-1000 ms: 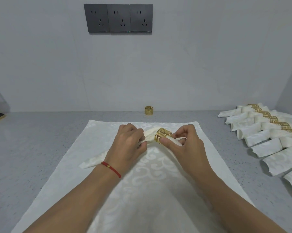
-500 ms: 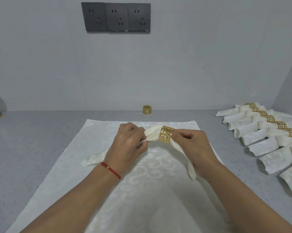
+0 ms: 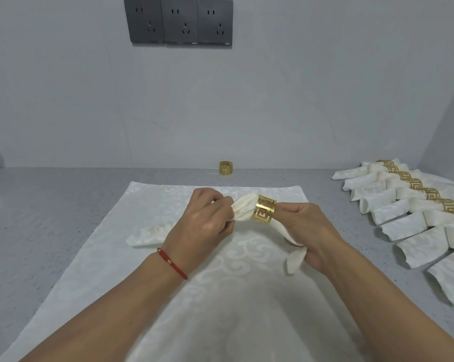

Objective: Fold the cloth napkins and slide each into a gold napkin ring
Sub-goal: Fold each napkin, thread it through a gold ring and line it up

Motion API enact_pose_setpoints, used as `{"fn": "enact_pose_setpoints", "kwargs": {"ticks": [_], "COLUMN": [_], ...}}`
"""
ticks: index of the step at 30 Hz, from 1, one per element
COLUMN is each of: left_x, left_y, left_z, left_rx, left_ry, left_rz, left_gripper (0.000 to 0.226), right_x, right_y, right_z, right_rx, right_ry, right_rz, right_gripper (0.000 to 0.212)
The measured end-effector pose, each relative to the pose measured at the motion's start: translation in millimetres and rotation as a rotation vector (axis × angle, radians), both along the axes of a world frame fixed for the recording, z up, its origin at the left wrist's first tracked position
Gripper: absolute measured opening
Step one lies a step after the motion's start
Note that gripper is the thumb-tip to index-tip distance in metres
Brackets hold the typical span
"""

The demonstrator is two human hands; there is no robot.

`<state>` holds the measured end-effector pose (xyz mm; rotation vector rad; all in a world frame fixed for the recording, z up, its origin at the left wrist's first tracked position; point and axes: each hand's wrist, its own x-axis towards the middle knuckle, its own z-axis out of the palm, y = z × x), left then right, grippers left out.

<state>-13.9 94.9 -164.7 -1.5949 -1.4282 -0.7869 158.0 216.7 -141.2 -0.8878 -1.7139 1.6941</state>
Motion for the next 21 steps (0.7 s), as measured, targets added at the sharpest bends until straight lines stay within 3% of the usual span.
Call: {"fn": "enact_pose_setpoints", "kwargs": {"ticks": [9, 15, 21], "left_x": [-5, 10, 13], "left_y": [0, -8, -5], "left_z": [0, 19, 27], "left_rx": [-0.060, -0.462, -0.581], "left_ry": [-0.093, -0.298, -0.513], "left_rz": [0.008, -0.038, -0.175], "left_gripper": [0.014, 0.086, 0.048], "right_x": [-4, -8, -10], "right_y": [-2, -10, -21], "right_z": [2, -1, -3], "right_rx": [0.146, 0.242, 0.259], "right_ry": [-0.025, 0.048, 0.036], "right_rz": [-0.022, 0.002, 0.116], "right_gripper": [0.051, 0.039, 0.008]}}
